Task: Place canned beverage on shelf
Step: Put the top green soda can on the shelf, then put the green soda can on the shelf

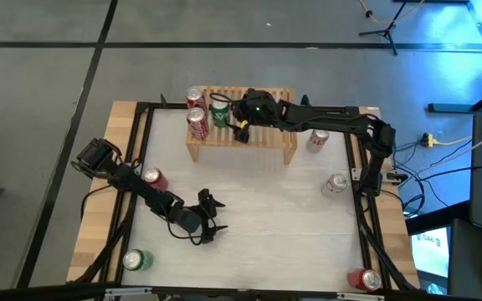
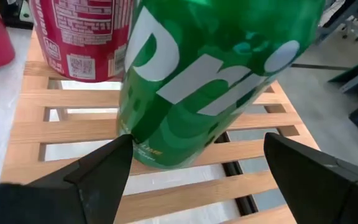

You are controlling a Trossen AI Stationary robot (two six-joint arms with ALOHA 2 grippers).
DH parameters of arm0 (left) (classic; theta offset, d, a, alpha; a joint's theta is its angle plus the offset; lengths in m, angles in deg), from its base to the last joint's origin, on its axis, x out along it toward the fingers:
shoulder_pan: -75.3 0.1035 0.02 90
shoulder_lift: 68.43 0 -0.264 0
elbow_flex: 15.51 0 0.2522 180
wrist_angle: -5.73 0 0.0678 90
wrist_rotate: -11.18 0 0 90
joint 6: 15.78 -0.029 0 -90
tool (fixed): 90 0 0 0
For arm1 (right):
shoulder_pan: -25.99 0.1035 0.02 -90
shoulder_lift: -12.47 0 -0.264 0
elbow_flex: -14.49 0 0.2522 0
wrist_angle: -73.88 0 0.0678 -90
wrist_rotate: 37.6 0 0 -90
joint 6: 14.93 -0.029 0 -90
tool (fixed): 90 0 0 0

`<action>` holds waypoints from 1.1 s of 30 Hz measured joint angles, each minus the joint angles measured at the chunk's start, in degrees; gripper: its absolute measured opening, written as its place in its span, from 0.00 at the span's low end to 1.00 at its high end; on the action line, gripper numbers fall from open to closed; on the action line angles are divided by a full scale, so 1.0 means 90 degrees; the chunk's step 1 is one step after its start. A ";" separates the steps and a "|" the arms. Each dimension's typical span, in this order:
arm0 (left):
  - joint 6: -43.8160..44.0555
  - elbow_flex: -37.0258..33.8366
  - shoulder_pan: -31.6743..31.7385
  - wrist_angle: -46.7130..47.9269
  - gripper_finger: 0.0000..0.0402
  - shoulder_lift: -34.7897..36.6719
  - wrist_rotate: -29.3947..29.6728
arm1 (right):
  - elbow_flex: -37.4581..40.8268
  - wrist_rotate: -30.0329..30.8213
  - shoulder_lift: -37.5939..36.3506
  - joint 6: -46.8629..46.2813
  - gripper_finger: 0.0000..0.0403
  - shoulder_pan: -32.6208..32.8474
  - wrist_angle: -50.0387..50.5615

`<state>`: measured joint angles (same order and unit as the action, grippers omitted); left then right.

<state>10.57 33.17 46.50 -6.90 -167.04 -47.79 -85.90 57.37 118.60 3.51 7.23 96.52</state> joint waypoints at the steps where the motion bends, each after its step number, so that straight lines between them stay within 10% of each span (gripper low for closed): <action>1: 0.0002 0.0000 0.0002 -0.0002 0.88 0.0000 0.0000 | 0.0000 0.0000 0.0000 0.0000 0.89 0.0000 0.0001; 20: -0.0013 0.0395 0.0001 0.0056 0.88 0.0043 -0.0422 | 0.0005 -0.0722 -0.1493 -0.0481 0.89 0.1799 0.3355; 33: 0.0815 0.3664 -0.0141 0.6765 0.88 0.0328 -0.0467 | 0.0354 -0.1128 -0.1672 -0.0510 0.89 0.4127 0.3651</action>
<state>17.91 66.15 45.23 53.99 -164.09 -51.99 -82.71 47.22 103.55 -1.09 44.37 129.38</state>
